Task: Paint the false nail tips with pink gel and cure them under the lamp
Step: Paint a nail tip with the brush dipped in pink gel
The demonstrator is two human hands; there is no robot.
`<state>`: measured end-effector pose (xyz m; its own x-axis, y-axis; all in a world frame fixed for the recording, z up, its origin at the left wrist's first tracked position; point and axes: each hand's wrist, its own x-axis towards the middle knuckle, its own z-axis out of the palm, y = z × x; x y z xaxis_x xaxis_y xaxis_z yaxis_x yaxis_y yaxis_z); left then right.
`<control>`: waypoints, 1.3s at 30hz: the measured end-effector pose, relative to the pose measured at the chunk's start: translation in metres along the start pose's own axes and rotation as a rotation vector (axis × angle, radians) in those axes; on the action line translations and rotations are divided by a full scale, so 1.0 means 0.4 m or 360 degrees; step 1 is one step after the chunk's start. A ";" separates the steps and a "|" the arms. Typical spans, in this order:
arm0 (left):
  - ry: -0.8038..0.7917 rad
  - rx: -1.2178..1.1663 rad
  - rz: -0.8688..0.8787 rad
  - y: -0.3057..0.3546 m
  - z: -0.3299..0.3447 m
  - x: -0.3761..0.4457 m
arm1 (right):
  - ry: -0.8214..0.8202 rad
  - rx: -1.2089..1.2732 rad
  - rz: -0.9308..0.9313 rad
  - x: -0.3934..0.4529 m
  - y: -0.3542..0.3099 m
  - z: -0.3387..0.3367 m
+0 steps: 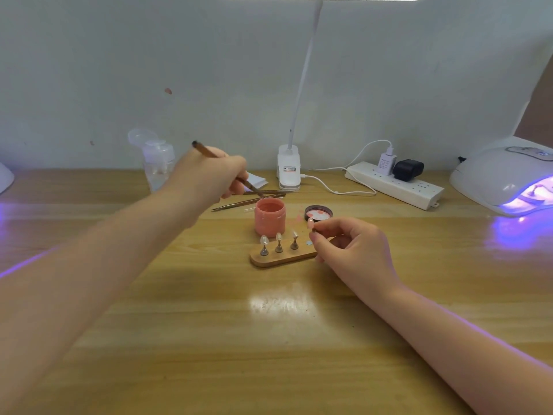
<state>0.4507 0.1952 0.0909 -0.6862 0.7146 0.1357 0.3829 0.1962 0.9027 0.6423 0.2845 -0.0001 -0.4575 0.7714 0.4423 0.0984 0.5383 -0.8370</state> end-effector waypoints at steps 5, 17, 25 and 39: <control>-0.0199 0.0226 -0.0163 0.025 0.035 0.066 | 0.0006 0.0074 0.0005 -0.001 -0.004 0.000; -0.0184 0.0151 -0.0286 0.004 0.062 0.094 | -0.0022 0.0137 0.0022 -0.004 -0.012 -0.002; -0.0192 -0.0473 -0.0658 -0.058 -0.022 0.070 | -0.0053 0.0118 0.0019 -0.002 -0.008 -0.002; 0.0003 -0.0857 -0.0781 -0.121 -0.033 0.024 | -0.0041 0.0113 0.0017 -0.002 -0.010 -0.001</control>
<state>0.4174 0.1839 0.0539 -0.7020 0.6280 -0.3358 -0.3261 0.1357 0.9355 0.6425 0.2819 0.0031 -0.4794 0.7675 0.4256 0.0407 0.5039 -0.8628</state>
